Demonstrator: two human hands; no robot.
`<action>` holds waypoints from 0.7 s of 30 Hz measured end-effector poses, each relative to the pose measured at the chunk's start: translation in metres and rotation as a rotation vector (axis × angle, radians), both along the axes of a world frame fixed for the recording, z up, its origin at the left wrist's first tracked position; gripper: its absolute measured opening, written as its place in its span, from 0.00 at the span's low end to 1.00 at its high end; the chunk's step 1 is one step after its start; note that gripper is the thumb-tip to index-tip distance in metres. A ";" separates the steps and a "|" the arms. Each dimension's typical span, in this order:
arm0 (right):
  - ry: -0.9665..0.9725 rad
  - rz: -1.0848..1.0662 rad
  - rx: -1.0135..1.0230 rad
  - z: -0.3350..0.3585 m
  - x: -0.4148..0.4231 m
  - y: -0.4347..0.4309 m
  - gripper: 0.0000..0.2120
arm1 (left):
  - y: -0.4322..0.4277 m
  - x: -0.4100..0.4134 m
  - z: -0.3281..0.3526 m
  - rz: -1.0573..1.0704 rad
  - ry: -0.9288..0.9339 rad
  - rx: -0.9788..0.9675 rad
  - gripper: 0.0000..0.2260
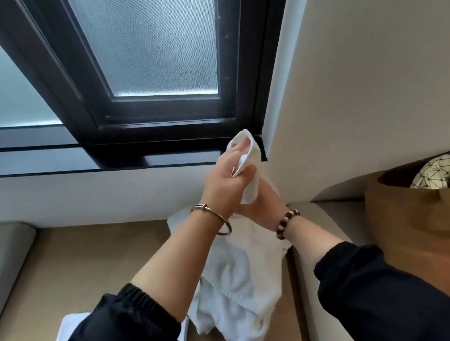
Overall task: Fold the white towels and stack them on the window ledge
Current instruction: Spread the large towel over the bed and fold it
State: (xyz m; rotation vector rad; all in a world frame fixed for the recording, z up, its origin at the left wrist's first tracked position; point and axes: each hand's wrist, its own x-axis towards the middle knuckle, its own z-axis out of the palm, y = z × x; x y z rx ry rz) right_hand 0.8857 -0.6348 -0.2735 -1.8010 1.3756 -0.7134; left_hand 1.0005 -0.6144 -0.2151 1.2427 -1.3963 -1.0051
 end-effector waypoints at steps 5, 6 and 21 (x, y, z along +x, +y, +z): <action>0.043 -0.136 0.110 0.052 -0.019 0.008 0.06 | -0.002 0.004 0.035 0.169 -0.156 -0.004 0.11; 0.069 -0.138 0.095 0.066 -0.022 0.010 0.07 | -0.001 0.008 0.043 0.190 -0.204 -0.015 0.13; -0.386 -0.381 -0.184 0.276 -0.022 0.082 0.10 | 0.064 0.022 0.217 -0.134 -0.108 0.002 0.05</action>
